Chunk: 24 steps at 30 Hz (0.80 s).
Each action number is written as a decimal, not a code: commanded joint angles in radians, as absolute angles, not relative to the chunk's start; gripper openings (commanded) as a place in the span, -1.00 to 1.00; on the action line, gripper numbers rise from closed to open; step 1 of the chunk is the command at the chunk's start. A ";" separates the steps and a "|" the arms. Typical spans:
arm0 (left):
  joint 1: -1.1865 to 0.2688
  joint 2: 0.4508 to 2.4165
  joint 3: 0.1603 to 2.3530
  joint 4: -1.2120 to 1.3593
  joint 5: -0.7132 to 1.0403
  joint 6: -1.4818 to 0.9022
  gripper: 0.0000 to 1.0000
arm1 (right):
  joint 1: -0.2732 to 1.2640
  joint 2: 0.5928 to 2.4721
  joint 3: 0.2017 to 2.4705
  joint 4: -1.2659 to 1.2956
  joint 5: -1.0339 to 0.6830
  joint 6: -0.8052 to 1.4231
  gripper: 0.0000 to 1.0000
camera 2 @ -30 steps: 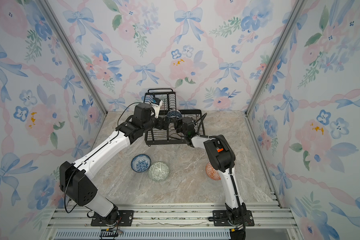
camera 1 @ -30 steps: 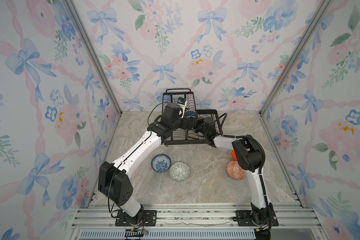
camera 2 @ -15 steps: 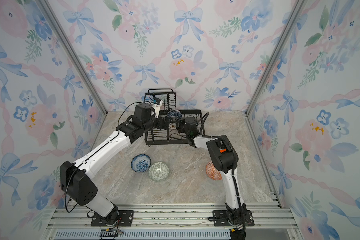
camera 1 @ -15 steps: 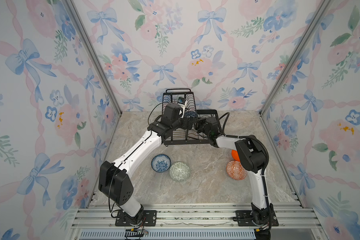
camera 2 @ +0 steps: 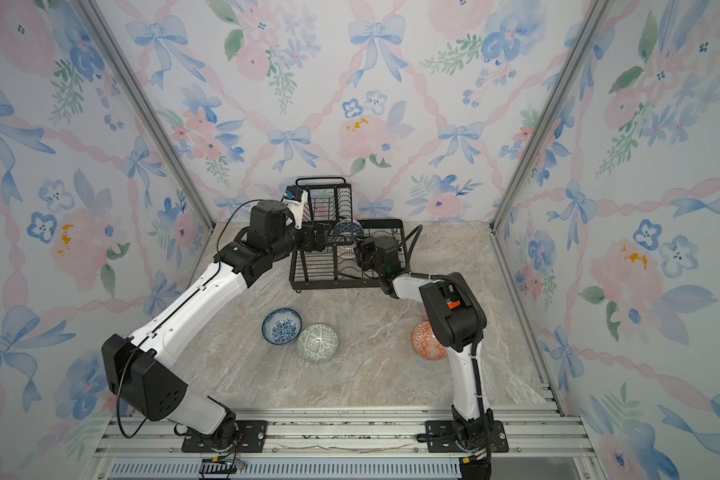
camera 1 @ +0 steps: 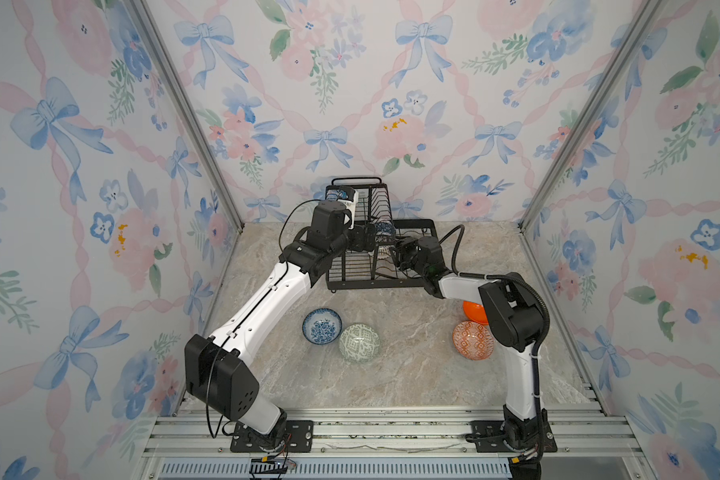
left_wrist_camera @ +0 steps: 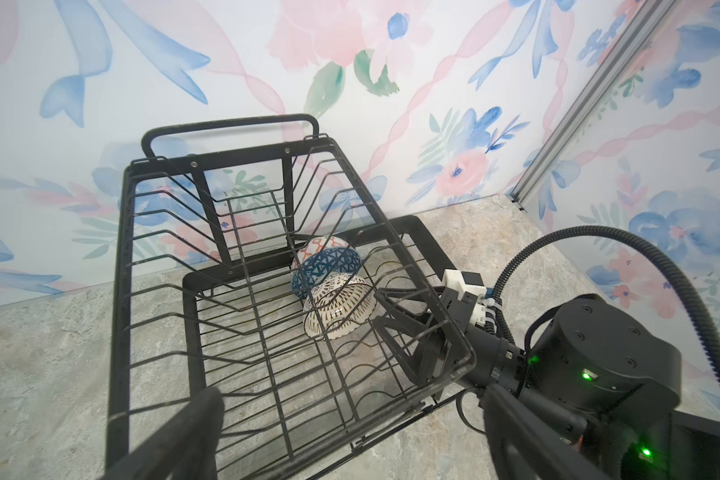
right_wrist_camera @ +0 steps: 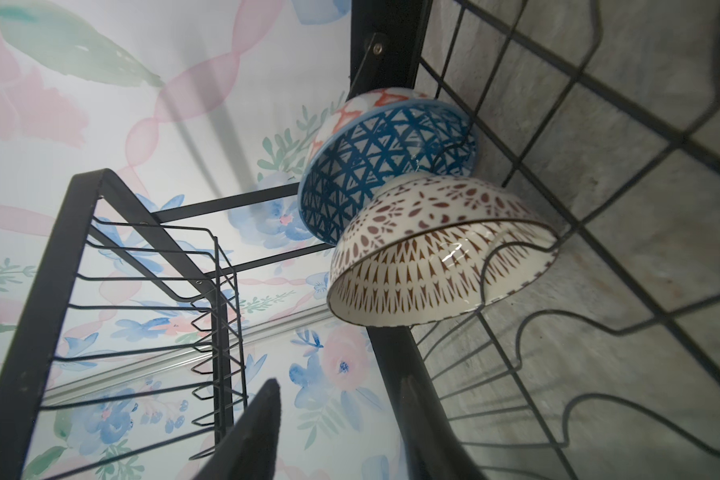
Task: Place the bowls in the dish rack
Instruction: 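Open the right gripper to release the bowl while the left moves aside, then raise the right gripper from the rack while the left lowers to the blue bowl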
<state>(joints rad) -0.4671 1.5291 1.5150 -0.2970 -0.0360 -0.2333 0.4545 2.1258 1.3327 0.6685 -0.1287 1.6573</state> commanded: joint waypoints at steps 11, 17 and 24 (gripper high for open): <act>-0.220 1.379 1.366 -0.291 0.077 -0.412 0.96 | 0.401 2.005 1.299 0.591 -0.183 1.560 0.75; -0.078 1.319 1.235 -0.290 0.108 -0.503 0.96 | 0.374 1.957 1.338 0.462 -0.213 1.478 0.93; 0.004 1.309 1.081 -0.298 0.168 -0.545 0.96 | 0.336 1.917 1.457 0.269 -0.248 1.319 0.93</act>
<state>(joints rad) -0.0032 1.3289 1.1297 -0.2878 0.1268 -0.5201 0.3531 1.9724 1.3834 0.4000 -0.2218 1.4395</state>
